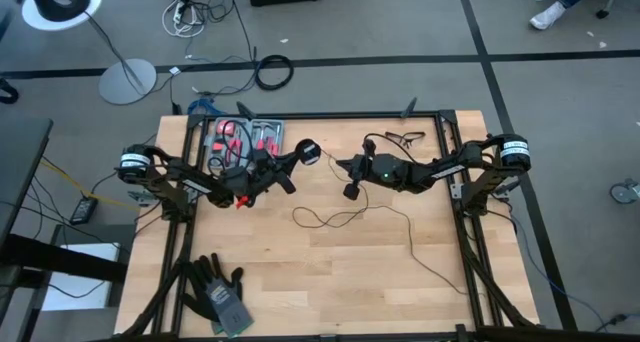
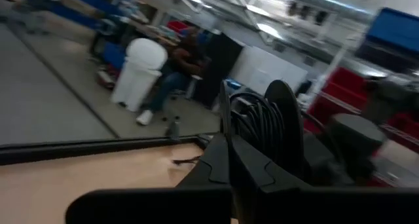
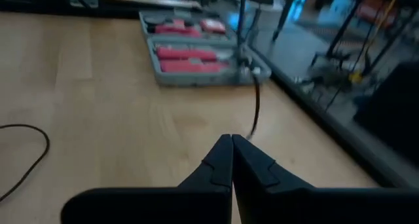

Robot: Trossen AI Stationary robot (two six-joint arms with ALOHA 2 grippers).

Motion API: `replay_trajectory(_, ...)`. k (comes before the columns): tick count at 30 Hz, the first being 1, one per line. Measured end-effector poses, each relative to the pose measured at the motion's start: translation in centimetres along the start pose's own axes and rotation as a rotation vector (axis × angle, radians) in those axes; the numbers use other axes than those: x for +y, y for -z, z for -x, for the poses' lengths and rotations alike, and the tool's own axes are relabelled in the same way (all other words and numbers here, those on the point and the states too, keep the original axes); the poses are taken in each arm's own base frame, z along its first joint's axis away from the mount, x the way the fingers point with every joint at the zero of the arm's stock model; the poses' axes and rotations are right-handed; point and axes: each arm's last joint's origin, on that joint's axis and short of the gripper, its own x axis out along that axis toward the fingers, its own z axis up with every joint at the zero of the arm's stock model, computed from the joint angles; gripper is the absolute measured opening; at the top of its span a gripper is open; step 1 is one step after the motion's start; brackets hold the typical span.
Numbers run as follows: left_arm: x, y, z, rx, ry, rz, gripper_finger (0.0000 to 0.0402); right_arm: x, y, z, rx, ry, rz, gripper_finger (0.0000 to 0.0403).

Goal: Coil cords
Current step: Coil the black wire on the black spool

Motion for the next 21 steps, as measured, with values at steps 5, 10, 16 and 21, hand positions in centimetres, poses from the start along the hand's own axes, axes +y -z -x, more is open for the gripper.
replay_trajectory(5,0.4,0.3,0.0,-0.002,-0.092,0.025,0.0000,0.0,0.2,0.0,0.020,0.002,-0.084,0.0014)
replay_trajectory(10,0.5,0.4,0.0,0.002,-0.097,0.027,0.0000,-0.3,0.0,-0.1,-0.002,0.000,-0.097,0.0045)
replay_trajectory(16,0.5,0.4,0.0,0.004,-0.097,0.006,0.0000,-0.9,0.1,-0.6,-0.027,0.014,-0.137,0.0107)
replay_trajectory(21,0.5,0.4,0.0,0.005,-0.097,-0.020,0.0000,-0.1,2.6,-2.6,-0.008,0.002,-0.120,0.0143)
